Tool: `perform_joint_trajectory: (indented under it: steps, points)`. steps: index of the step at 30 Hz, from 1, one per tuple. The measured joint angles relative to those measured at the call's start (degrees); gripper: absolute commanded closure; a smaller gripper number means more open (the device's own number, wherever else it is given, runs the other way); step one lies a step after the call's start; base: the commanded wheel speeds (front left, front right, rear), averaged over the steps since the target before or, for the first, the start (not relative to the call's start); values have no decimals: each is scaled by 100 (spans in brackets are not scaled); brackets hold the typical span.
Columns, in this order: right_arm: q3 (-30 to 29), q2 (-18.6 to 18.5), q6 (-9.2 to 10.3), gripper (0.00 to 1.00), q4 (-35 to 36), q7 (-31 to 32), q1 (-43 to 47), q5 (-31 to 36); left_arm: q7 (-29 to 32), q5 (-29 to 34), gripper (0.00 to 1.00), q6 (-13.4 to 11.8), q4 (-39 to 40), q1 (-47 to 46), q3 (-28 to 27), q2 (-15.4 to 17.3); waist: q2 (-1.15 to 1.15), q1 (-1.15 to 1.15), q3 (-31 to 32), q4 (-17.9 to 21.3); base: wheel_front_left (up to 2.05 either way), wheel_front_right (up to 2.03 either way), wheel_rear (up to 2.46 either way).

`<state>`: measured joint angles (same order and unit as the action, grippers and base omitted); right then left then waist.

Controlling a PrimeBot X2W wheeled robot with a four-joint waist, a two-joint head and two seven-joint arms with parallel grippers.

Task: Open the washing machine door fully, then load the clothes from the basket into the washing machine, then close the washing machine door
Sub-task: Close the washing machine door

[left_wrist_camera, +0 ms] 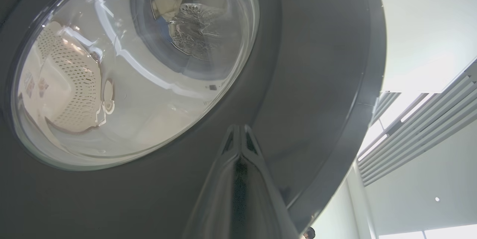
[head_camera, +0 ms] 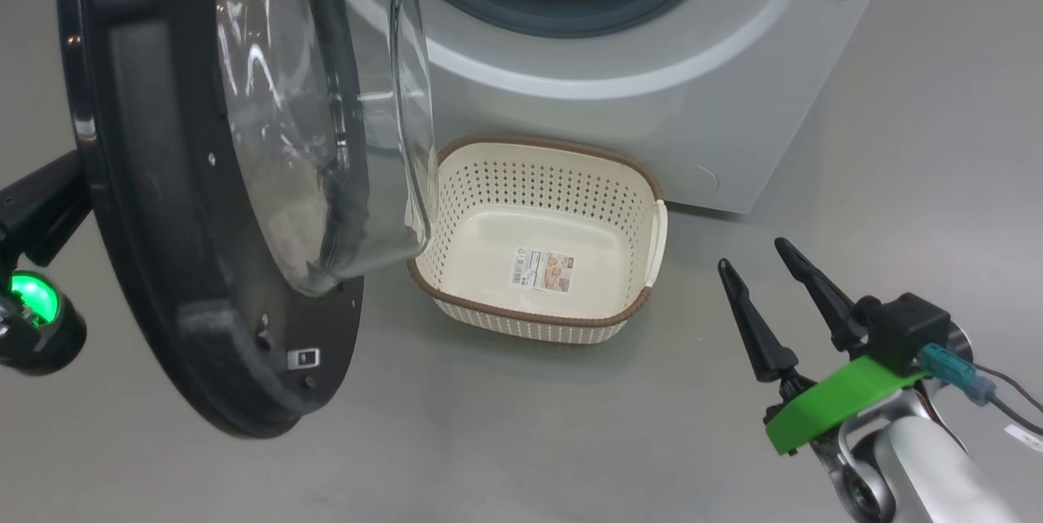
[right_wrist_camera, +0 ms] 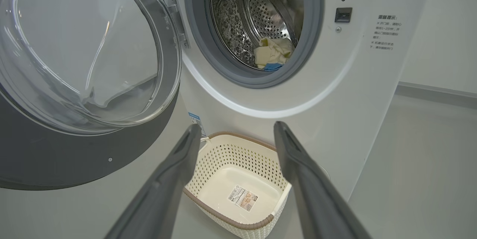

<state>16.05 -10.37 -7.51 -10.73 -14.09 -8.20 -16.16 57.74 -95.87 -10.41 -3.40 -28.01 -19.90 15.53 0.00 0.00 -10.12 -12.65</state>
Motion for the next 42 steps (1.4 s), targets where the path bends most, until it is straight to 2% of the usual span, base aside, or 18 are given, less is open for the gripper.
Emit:
perform_joint_trajectory:
  steps: [9,16,20,21,27,37,42]
  points:
    - [-7,30,0,0,-69,-11,-56,-49,-157,53,100,263,-19,-10,21,-154,0,0,66,335,0,0,0]
    - [-18,81,0,0,-110,-12,-47,-49,-386,152,100,545,-74,-6,22,-443,0,0,183,689,0,0,0]
    - [-43,104,0,0,-116,-13,-33,-66,-546,158,100,755,-129,-9,27,-587,0,0,240,902,0,0,0]
    - [-59,115,0,0,-116,-21,-18,-68,-664,176,100,882,-214,-9,25,-672,0,0,269,1000,0,0,0]
    - [-81,121,0,0,-112,-21,11,-84,-1162,472,100,1284,-535,-19,24,-935,0,0,347,1265,0,0,0]
    - [-141,121,0,0,-91,-21,94,-84,-1450,563,100,1599,-937,-131,30,-1117,0,0,309,1605,0,0,0]
    - [-144,123,0,0,-67,-21,94,-84,-1563,559,100,1649,-999,-247,68,-1189,0,0,254,1697,0,0,0]
